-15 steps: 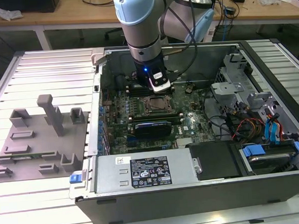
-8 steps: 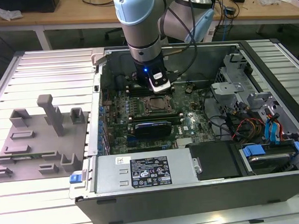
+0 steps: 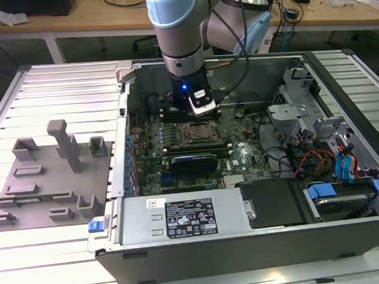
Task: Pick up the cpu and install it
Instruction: 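Install the first cpu locking lever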
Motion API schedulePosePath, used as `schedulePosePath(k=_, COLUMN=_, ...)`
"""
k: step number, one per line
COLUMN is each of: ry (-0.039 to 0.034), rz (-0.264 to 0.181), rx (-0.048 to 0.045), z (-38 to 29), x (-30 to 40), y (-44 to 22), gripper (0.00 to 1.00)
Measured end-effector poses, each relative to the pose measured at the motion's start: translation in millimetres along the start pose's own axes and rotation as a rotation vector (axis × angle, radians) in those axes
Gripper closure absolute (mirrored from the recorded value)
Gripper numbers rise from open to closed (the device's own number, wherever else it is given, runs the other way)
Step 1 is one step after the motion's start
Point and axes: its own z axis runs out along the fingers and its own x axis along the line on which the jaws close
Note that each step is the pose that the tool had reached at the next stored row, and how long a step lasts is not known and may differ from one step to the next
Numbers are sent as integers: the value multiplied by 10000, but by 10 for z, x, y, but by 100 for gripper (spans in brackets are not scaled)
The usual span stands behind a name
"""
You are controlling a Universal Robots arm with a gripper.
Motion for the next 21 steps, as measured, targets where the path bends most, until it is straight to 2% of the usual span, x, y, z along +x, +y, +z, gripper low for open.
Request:
schedulePosePath(k=4, ry=-4, rz=4, rx=12, z=6, x=15, y=46, gripper=89)
schedulePosePath(k=8, ry=-20, rz=18, rx=51, z=8, x=16, y=48, gripper=89)
schedulePosePath(k=10, ry=-63, rz=31, rx=181, z=15, x=17, y=46, gripper=89)
schedulePosePath(k=12, ry=-126, rz=29, rx=377, z=24, x=18, y=44, gripper=89)
schedulePosePath(k=13, ry=-136, rz=34, rx=407, z=27, x=19, y=44, gripper=89)
schedulePosePath(k=21, ry=-152, rz=60, rx=452, z=53, x=16, y=44, gripper=89)
